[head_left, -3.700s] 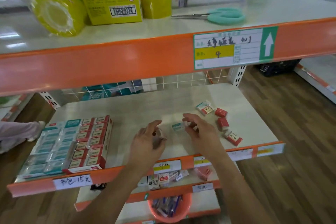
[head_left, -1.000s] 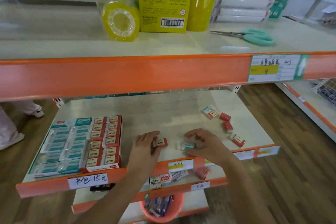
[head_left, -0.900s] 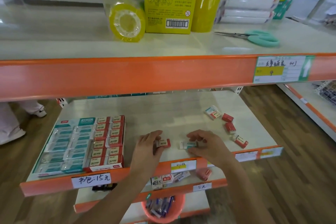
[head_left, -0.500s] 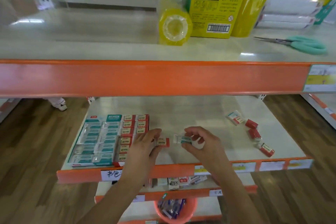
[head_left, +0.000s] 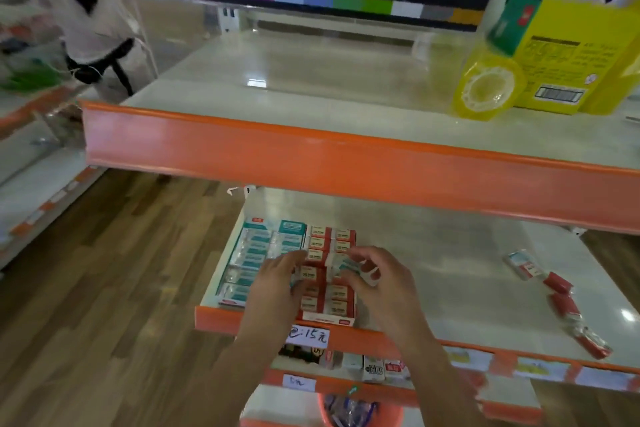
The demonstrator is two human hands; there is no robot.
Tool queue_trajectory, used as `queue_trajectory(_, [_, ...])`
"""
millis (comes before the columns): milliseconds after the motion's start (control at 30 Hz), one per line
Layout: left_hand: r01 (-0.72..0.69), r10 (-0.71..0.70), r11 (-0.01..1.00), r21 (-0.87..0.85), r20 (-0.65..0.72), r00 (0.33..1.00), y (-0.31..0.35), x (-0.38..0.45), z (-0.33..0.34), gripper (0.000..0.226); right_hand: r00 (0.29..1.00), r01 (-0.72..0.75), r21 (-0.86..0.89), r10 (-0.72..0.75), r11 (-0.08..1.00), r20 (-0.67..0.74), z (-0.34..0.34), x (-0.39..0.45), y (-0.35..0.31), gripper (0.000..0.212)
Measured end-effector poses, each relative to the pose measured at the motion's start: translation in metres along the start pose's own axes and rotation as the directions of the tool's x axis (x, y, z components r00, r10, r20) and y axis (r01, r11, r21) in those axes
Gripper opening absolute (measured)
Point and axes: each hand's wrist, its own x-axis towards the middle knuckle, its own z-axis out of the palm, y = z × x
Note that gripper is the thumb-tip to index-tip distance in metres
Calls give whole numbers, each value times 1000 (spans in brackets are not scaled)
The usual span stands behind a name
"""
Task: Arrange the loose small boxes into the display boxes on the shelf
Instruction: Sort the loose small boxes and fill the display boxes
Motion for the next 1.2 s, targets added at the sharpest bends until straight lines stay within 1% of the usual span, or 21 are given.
queue_trajectory(100, [-74, 74, 996, 42, 0, 997, 5, 6, 4, 46, 1000, -13, 14, 13, 1000, -25, 4, 4, -5, 27])
queue_trajectory(267, [-109, 111, 991, 77, -23, 994, 2, 9, 8, 45, 1000, -21, 7, 21, 1000, -14, 7, 7, -12, 28])
queue_trajectory(367, [-86, 86, 996, 5, -32, 996, -1, 6, 4, 48, 1000, -1, 4, 1, 1000, 3, 11, 10, -19, 28])
queue_trajectory(433, [-64, 63, 998, -15, -57, 996, -8, 3, -4, 46, 1000, 7, 7, -7, 1000, 20, 16, 12, -25, 27])
queue_trajectory(533, [-23, 28, 998, 60, -86, 996, -23, 2, -20, 36, 998, 43, -34, -41, 998, 54, 30, 13, -35, 26])
queue_trajectory(600, [30, -19, 994, 105, -101, 995, -34, 5, -33, 32, 993, 80, -53, -75, 995, 89, 43, 13, -42, 24])
queue_trajectory(700, [107, -93, 984, 141, -103, 990, -48, 7, -46, 34, 982, 127, -117, -108, 985, 154, 60, 13, -53, 25])
queue_trajectory(800, [136, -122, 980, 147, -97, 988, -55, 7, -50, 39, 972, 178, -190, -142, 966, 189, 73, 11, -61, 26])
queue_trajectory(900, [138, -129, 982, 126, -79, 989, -56, 6, -51, 41, 974, 187, -166, -160, 968, 162, 76, 9, -65, 26])
queue_trajectory(933, [128, -120, 984, 125, -72, 990, -57, 6, -52, 41, 971, 195, -158, -167, 968, 173, 75, 9, -66, 26])
queue_trajectory(1000, [109, -101, 986, 126, -67, 993, -59, 5, -52, 44, 955, 213, -161, -171, 964, 243, 73, 7, -67, 27])
queue_trajectory(1067, [101, -92, 986, 136, -70, 993, -60, 4, -52, 47, 936, 232, -177, -171, 956, 307, 72, 6, -67, 23])
queue_trajectory(1200, [82, -72, 985, 149, -72, 995, -60, 0, -50, 43, 930, 243, -179, -176, 953, 323, 72, 2, -64, 17])
